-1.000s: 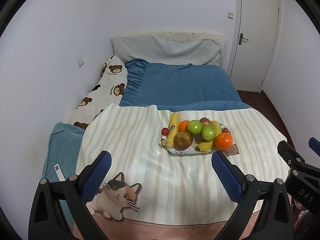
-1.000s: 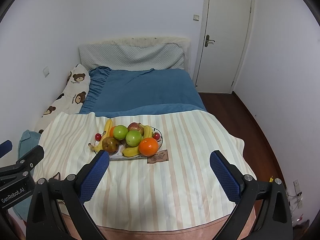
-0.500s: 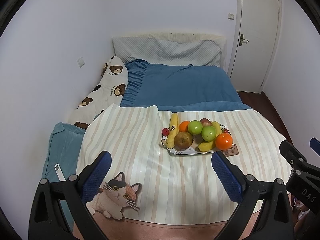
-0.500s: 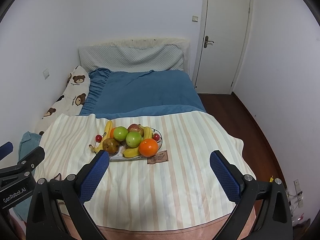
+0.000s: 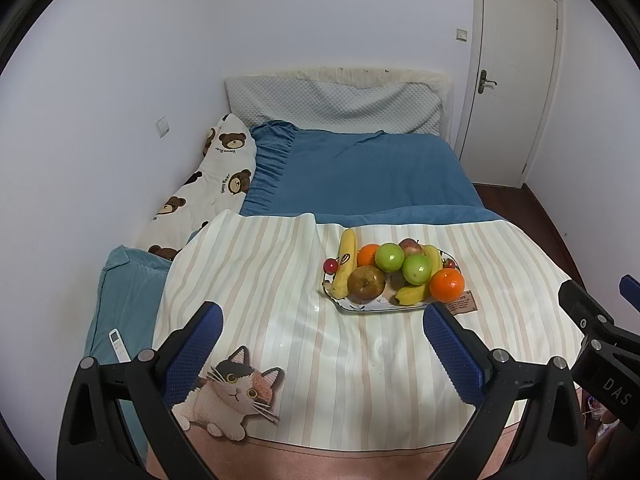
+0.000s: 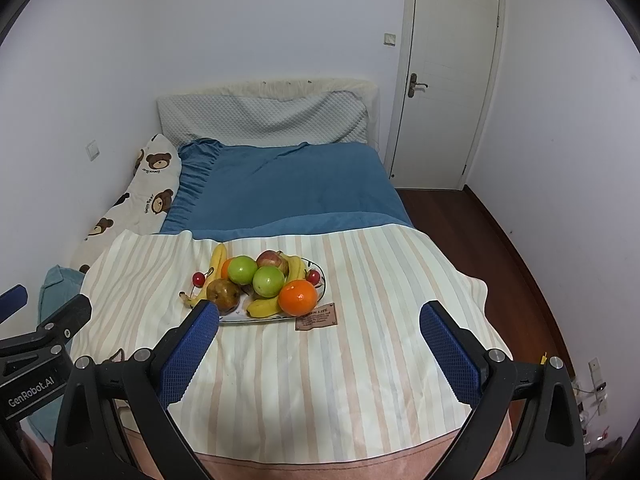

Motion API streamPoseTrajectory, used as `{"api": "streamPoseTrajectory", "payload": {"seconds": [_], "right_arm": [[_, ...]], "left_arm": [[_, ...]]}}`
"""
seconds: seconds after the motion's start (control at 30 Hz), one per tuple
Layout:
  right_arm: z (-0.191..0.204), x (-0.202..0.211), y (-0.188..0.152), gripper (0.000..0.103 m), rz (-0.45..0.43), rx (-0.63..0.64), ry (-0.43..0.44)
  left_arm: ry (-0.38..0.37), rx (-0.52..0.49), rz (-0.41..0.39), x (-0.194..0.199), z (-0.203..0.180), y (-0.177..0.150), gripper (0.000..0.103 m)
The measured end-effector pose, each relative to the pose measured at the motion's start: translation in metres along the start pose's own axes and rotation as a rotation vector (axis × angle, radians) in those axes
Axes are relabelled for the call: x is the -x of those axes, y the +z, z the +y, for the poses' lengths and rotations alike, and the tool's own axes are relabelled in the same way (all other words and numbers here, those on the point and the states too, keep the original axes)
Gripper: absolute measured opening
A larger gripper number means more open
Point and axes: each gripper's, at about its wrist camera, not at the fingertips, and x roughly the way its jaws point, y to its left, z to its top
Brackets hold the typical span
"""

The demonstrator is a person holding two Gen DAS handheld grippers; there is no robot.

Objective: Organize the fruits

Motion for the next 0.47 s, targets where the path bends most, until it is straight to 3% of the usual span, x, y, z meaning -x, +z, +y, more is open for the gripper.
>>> {"api": "streamPoseTrajectory", "payload": {"seconds": [0.47], "right_arm": [[0.002, 0.0022, 0.0016, 0.103, -0.002, -0.003, 0.002]], "left_arm": [[-0.002, 0.002, -0.006, 0.0013, -0.0006, 0.002, 0.103]]}}
